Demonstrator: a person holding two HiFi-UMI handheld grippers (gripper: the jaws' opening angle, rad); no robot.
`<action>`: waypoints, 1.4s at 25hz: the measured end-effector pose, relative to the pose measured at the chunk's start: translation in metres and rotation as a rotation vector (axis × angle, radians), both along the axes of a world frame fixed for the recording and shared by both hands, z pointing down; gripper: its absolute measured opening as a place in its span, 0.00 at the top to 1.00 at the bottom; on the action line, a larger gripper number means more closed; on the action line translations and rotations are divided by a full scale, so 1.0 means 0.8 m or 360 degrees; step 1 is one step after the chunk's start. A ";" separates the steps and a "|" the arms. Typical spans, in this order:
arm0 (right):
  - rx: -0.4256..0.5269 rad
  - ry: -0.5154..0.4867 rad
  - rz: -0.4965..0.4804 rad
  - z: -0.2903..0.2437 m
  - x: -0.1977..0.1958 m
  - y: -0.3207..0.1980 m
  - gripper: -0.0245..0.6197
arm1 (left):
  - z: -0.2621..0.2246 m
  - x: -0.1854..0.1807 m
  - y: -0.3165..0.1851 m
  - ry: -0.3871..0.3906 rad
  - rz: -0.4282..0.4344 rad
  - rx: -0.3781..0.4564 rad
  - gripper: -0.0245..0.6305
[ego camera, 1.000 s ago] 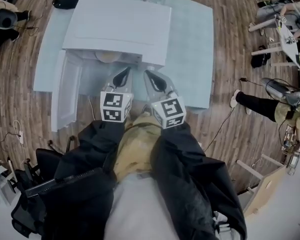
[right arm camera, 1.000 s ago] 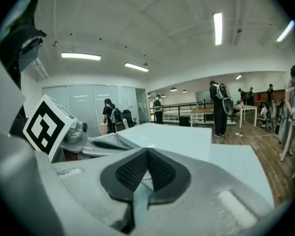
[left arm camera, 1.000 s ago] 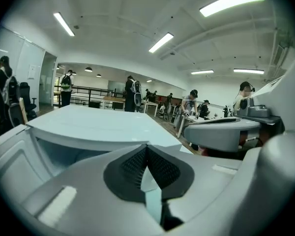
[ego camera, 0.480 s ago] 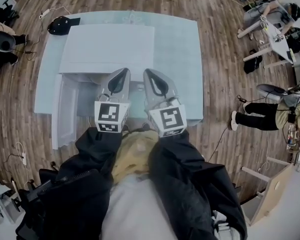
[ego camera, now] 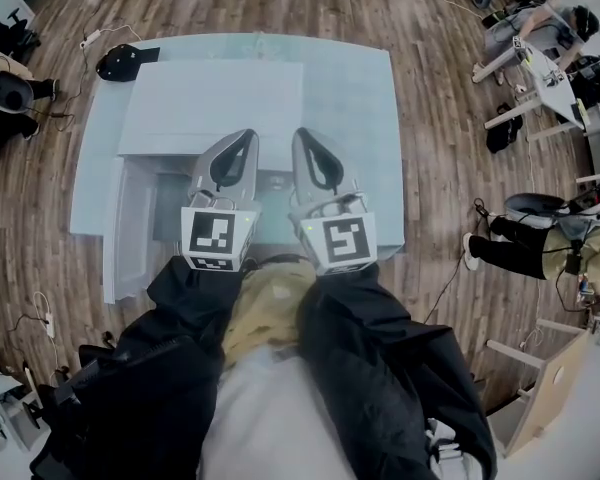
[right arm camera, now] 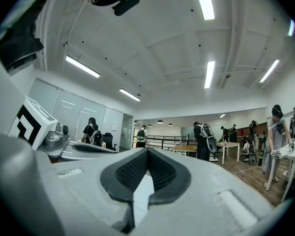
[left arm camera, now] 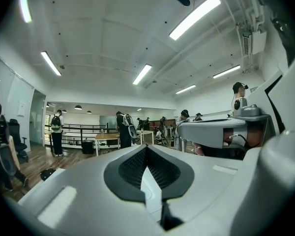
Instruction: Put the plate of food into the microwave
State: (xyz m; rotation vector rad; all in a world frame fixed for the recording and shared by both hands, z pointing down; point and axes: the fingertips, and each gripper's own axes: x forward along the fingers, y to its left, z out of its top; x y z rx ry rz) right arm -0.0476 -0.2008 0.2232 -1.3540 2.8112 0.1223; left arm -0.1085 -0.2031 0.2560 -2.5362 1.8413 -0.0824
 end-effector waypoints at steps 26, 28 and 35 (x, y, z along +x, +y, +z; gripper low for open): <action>-0.0045 0.0003 0.0035 0.014 0.006 0.008 0.97 | 0.011 0.012 0.009 -0.0013 0.0031 -0.0056 0.97; -0.0043 0.0006 0.0034 0.015 0.009 0.009 0.97 | 0.013 0.014 0.009 -0.0016 0.0032 -0.0058 0.97; -0.0054 0.0005 0.0028 0.018 0.012 0.007 0.97 | 0.017 0.019 0.008 -0.0017 0.0030 -0.0073 0.97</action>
